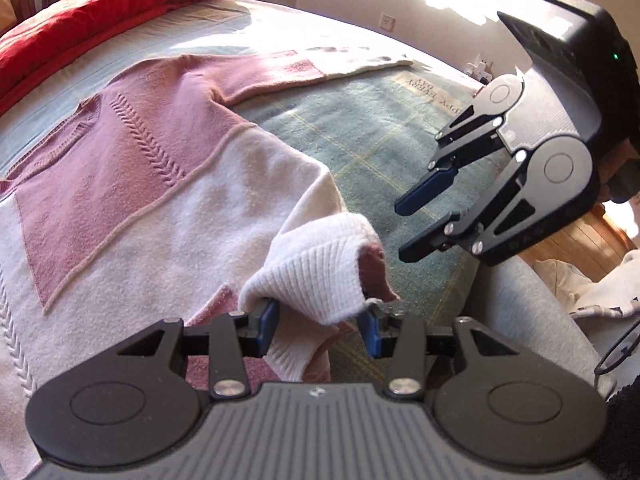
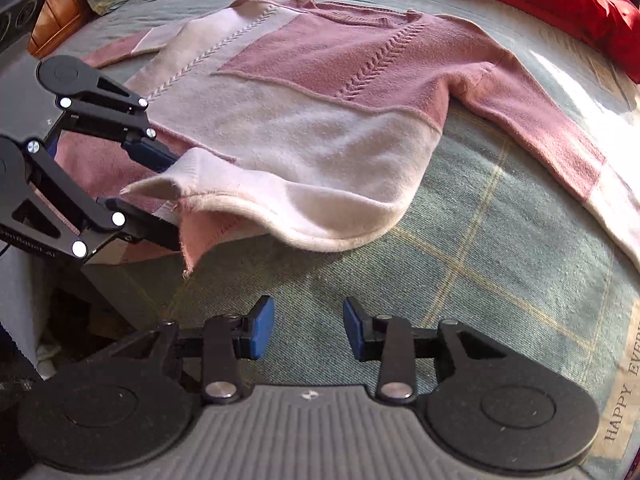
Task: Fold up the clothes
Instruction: 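Grasp the cream ribbed hem corner with the left gripper and lift it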
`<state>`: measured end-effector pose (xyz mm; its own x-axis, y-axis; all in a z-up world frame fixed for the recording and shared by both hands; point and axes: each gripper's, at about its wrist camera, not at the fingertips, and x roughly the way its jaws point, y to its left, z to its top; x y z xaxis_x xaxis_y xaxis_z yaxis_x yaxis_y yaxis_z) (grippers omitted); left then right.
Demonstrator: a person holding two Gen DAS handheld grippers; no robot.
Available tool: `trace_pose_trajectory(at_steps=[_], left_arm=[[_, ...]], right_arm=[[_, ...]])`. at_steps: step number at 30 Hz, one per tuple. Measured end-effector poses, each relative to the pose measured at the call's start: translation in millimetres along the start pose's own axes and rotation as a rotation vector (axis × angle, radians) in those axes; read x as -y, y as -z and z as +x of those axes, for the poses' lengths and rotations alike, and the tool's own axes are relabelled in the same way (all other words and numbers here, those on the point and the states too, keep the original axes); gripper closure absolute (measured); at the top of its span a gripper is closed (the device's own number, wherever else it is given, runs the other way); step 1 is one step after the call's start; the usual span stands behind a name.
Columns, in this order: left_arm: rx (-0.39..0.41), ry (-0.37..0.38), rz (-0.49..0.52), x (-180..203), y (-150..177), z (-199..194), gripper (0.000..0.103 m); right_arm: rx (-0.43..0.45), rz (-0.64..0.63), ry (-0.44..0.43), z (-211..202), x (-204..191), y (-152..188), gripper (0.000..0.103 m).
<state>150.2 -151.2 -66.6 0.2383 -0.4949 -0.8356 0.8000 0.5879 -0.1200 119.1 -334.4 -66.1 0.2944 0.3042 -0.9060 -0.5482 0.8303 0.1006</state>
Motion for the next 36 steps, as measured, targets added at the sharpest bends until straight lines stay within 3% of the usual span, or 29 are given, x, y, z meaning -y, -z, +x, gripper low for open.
trace_pose_trajectory(at_steps=[7, 14, 18, 25, 36], left_arm=[[0.028, -0.004, 0.055, 4.1, 4.7, -22.4, 0.052], [0.024, -0.075, 0.156, 12.7, 26.1, -15.0, 0.042], [-0.007, -0.073, 0.139, 13.1, 32.9, -1.0, 0.042], [0.010, -0.063, 0.076, 10.8, 34.5, 12.6, 0.042], [0.038, -0.062, -0.002, -2.9, 43.0, 11.4, 0.042]], right_arm=[[0.013, 0.028, -0.066, 17.3, -15.2, -18.2, 0.061], [0.096, 0.236, -0.285, -1.8, 10.6, -42.6, 0.061], [0.101, 0.305, -0.374, 3.2, 13.2, -55.2, 0.061], [0.103, 0.378, -0.510, 14.0, 3.9, -77.6, 0.061], [0.115, 0.447, -0.519, 10.3, 17.7, -91.8, 0.060]])
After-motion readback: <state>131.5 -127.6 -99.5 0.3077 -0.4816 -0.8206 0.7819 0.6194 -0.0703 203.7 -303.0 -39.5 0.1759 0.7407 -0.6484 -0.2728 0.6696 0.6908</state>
